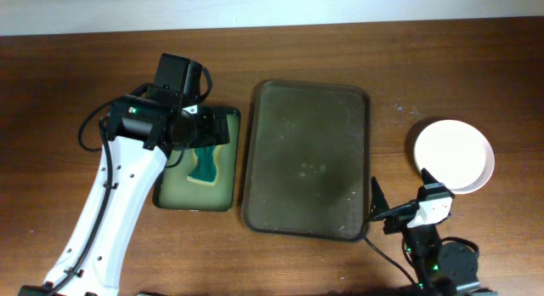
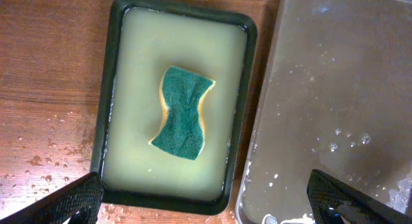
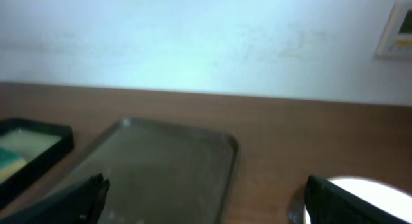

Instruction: Clean dirty plates on tray and stack at the side

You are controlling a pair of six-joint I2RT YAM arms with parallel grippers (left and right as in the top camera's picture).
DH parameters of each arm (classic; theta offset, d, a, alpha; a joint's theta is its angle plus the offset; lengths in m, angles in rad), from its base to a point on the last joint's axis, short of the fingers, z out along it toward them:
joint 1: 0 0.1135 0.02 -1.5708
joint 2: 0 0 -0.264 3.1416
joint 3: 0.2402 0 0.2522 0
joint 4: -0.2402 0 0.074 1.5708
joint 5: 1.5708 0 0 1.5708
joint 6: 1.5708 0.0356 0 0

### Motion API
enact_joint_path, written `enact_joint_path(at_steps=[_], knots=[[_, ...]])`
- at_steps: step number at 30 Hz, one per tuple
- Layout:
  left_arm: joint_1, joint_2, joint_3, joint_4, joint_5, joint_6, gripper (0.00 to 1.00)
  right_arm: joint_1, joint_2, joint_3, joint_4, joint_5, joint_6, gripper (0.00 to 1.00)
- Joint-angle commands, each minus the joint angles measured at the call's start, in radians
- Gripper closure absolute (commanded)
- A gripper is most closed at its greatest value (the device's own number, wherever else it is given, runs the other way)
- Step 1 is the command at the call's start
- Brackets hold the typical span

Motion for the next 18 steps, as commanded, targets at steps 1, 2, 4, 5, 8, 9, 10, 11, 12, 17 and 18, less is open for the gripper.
enact_joint_path(at_steps=[1, 2, 4, 5, 8, 9, 10, 11, 12, 17, 18], knots=[[0.006, -0.01, 0.009, 0.002, 0.006, 0.008, 0.01, -0.003, -0.017, -0.13, 0.154, 0.012, -0.006, 0.02], [0.006, -0.01, 0.009, 0.002, 0.006, 0.008, 0.01, -0.003, -0.017, -0.162, 0.182, 0.012, -0.006, 0.02], [0.006, -0.01, 0.009, 0.002, 0.006, 0.008, 0.01, -0.003, -0.017, -0.163, 0.139, 0.012, -0.006, 0.02], [0.006, -0.01, 0.009, 0.002, 0.006, 0.008, 0.01, -0.003, -0.017, -0.163, 0.137, 0.012, -0.006, 0.02], [0.006, -0.01, 0.009, 0.002, 0.006, 0.008, 0.01, -0.002, -0.015, -0.163, 0.137, 0.012, -0.006, 0.02], [0.006, -0.01, 0.009, 0.002, 0.006, 0.008, 0.01, -0.002, -0.014, -0.163, 0.137, 0.012, -0.006, 0.02], [0.006, -0.01, 0.009, 0.002, 0.006, 0.008, 0.01, -0.002, -0.014, -0.163, 0.137, 0.012, -0.006, 0.02], [0.006, -0.01, 0.009, 0.002, 0.006, 0.008, 0.01, -0.002, -0.014, -0.163, 0.137, 0.012, -0.006, 0.02], [0.006, -0.01, 0.009, 0.002, 0.006, 0.008, 0.01, -0.002, -0.014, -0.163, 0.137, 0.012, -0.006, 0.02], [0.006, -0.01, 0.009, 0.002, 0.006, 0.008, 0.01, -0.002, -0.014, -0.163, 0.137, 0.012, -0.006, 0.02], [0.006, -0.01, 0.009, 0.002, 0.006, 0.008, 0.01, -0.002, -0.014, -0.163, 0.137, 0.012, -0.006, 0.02]])
